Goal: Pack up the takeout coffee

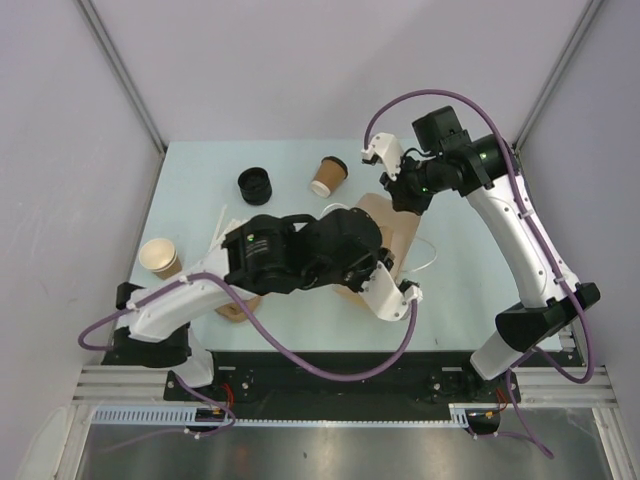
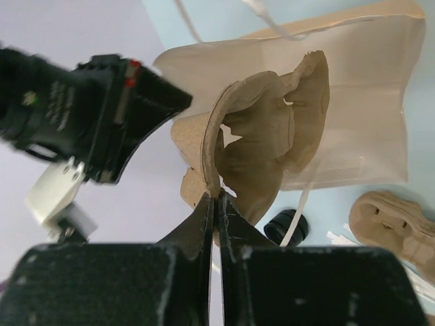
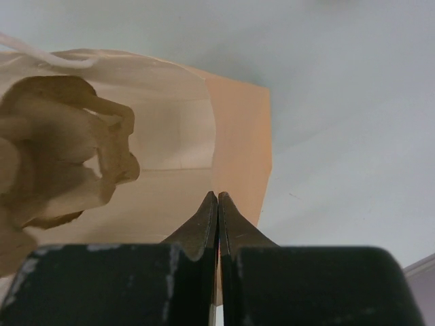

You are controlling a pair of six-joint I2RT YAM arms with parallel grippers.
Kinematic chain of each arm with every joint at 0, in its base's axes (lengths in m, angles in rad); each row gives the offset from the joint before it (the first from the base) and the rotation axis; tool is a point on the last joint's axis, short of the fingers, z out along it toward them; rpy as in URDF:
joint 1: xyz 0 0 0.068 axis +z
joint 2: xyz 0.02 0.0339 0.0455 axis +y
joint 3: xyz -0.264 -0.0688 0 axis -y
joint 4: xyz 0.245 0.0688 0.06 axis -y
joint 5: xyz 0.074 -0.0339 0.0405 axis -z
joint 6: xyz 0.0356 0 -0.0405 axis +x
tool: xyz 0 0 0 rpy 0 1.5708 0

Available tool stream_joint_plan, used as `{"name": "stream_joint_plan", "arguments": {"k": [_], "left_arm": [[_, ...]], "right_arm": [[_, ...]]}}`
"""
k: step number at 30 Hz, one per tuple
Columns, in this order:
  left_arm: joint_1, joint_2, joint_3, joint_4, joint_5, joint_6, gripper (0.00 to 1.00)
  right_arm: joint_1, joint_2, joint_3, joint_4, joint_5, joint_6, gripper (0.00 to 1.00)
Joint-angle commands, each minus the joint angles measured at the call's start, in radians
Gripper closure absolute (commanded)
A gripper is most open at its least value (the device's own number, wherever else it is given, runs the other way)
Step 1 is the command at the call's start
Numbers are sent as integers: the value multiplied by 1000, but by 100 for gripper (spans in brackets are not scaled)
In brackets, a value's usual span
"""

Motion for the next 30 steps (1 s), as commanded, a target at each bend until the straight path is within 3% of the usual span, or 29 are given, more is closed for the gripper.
{"name": "stream_joint_plan", "arguments": {"k": [1, 6, 18, 30], "left_arm": [[1, 59, 24, -91, 14, -6, 94], [63, 186, 184, -191, 143, -43, 92], [211, 263, 156, -189, 374, -66, 91], [283, 335, 142, -189, 487, -35, 90]], "right_arm": [[18, -43, -20, -70, 1, 25, 100], [22, -53, -52, -58, -2, 20, 100], [8, -53, -117, -9, -26, -13, 100], [-57, -19, -137, 27, -108, -69, 100]]}}
